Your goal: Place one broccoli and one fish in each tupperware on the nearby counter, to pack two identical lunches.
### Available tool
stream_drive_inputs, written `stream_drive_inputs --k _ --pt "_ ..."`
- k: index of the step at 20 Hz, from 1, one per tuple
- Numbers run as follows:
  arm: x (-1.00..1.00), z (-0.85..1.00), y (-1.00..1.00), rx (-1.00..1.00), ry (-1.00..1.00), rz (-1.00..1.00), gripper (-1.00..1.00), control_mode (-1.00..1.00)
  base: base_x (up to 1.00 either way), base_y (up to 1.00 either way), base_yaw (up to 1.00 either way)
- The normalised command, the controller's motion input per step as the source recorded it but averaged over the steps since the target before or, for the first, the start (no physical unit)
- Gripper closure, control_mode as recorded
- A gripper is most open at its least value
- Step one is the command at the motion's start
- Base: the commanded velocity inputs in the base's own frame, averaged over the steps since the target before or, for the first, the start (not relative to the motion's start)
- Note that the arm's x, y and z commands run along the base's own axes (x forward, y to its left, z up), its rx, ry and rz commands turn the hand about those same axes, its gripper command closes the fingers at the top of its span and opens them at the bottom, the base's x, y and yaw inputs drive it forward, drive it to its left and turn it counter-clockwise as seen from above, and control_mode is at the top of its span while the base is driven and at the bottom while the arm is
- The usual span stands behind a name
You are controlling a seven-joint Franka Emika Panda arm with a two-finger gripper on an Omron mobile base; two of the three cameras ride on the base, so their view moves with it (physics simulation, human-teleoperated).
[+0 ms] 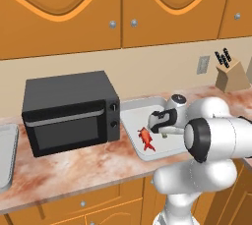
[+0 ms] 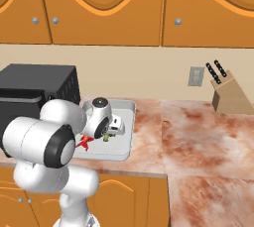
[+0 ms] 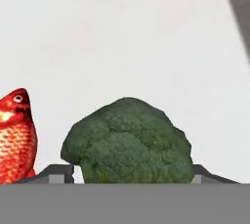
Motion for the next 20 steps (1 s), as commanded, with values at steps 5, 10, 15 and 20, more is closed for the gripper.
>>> stream_drive_inputs --k 5,10,15,20 --pt "-0.05 0.28 0.00 0.00 0.00 0.00 -1.00 -1.00 0.00 0.00 0.00" --pt "-0.49 0.56 0.00 0.00 0.00 -0.01 -1.00 -1.00 0.00 0.00 0.00" --pt "-0.45 0.50 0.00 0.00 0.00 0.00 -1.00 -1.00 0.00 0.00 0.00" --pt "-0.42 0.41 0.00 0.00 -0.04 0.00 -1.00 -1.00 0.00 0.00 0.00"
